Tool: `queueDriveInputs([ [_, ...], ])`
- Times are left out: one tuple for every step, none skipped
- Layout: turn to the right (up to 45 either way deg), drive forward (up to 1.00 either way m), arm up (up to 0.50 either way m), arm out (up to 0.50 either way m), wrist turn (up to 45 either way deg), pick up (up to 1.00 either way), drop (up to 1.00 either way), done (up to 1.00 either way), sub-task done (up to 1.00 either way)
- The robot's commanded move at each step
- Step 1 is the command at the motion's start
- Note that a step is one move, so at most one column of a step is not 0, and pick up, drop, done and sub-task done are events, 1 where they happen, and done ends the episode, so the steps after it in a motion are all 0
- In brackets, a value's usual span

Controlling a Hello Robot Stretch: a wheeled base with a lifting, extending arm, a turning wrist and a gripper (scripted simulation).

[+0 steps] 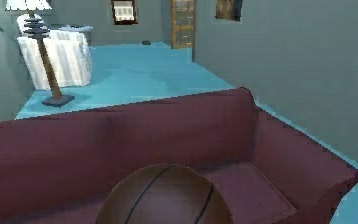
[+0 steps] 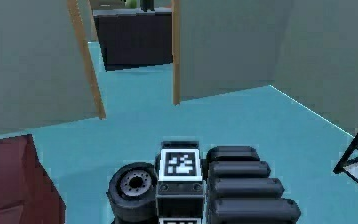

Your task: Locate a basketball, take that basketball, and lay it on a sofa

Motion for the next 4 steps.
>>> queueDriveInputs([
  [0.0, 0.15, 0.0, 0.0, 0.0, 0.0, 0.0, 0.0, 0.0],
  [45.0, 0.0, 0.0, 0.0, 0.0, 0.0, 0.0, 0.0, 0.0],
  [45.0, 0.0, 0.0, 0.0, 0.0, 0.0, 0.0, 0.0, 0.0],
  [45.0, 0.0, 0.0, 0.0, 0.0, 0.0, 0.0, 0.0, 0.0],
])
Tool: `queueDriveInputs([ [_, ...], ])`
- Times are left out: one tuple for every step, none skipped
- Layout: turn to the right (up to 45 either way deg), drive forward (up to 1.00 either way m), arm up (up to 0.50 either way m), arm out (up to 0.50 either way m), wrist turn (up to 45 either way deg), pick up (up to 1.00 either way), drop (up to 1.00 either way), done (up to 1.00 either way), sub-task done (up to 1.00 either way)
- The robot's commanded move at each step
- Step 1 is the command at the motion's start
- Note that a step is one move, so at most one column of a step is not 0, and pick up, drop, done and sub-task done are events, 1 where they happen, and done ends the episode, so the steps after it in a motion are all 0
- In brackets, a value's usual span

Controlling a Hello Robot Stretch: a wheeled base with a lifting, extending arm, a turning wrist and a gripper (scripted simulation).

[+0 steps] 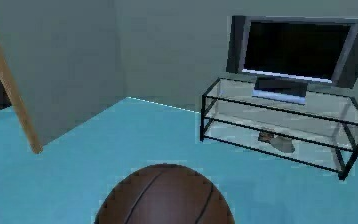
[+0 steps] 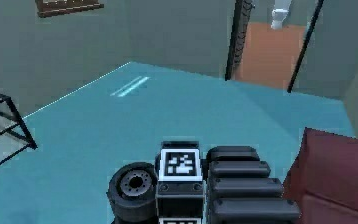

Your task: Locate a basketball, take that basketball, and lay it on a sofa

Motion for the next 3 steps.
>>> queueDriveInputs([
  [12.0, 0.0, 0.0, 0.0, 0.0, 0.0, 0.0, 0.0, 0.0],
  [-45.0, 0.0, 0.0, 0.0, 0.0, 0.0, 0.0, 0.0, 0.0],
  [-45.0, 0.0, 0.0, 0.0, 0.0, 0.0, 0.0, 0.0, 0.0],
])
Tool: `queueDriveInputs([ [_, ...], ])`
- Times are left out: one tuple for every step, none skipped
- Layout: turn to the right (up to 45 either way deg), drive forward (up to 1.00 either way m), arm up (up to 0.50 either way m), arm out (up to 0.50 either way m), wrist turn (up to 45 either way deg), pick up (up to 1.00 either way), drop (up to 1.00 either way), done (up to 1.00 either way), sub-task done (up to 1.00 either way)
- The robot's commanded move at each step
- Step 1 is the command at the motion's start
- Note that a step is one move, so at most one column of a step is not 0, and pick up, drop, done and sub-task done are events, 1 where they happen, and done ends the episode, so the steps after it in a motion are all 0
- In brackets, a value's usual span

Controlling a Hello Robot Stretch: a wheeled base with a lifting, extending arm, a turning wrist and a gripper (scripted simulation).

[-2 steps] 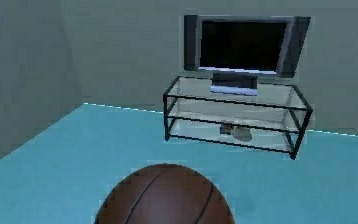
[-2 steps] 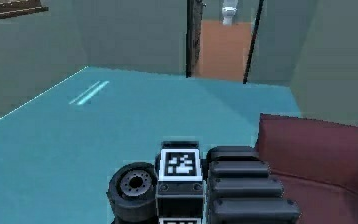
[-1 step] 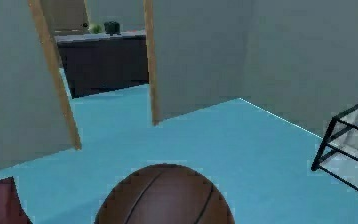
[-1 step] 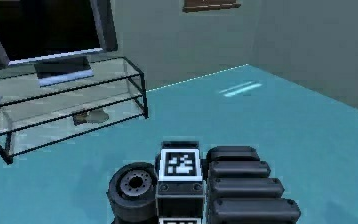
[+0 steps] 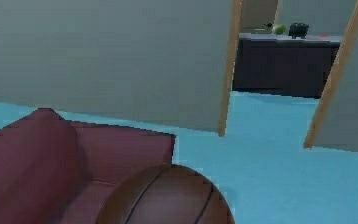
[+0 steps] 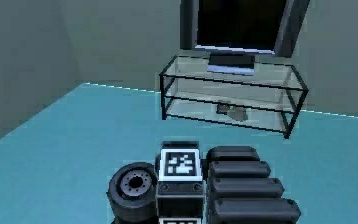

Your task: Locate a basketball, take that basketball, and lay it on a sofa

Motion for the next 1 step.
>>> queueDriveInputs([
  [-45.0, 0.0, 0.0, 0.0, 0.0, 0.0, 0.0, 0.0, 0.0],
])
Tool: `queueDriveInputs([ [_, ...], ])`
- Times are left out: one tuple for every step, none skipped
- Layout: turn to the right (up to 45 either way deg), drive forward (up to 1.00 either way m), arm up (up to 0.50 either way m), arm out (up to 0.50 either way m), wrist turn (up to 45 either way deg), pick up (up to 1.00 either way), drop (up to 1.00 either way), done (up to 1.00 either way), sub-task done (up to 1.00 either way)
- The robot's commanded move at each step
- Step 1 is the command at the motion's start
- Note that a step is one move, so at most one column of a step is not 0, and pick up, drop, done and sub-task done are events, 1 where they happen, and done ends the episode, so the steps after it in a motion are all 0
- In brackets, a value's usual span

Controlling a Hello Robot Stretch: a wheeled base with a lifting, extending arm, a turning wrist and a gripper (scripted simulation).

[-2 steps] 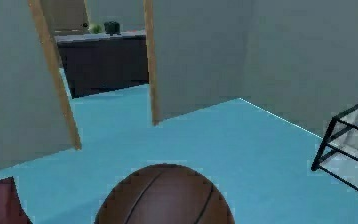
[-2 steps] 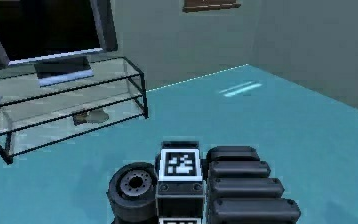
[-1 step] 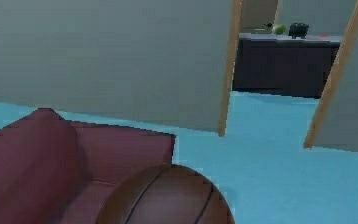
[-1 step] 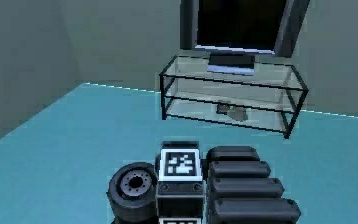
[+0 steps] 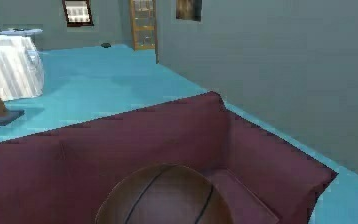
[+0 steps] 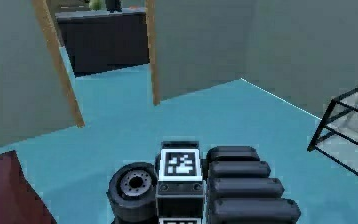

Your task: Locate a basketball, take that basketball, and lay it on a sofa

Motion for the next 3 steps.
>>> queueDriveInputs([
  [-30.0, 0.0, 0.0, 0.0, 0.0, 0.0, 0.0, 0.0, 0.0],
  [45.0, 0.0, 0.0, 0.0, 0.0, 0.0, 0.0, 0.0, 0.0],
  [45.0, 0.0, 0.0, 0.0, 0.0, 0.0, 0.0, 0.0, 0.0],
])
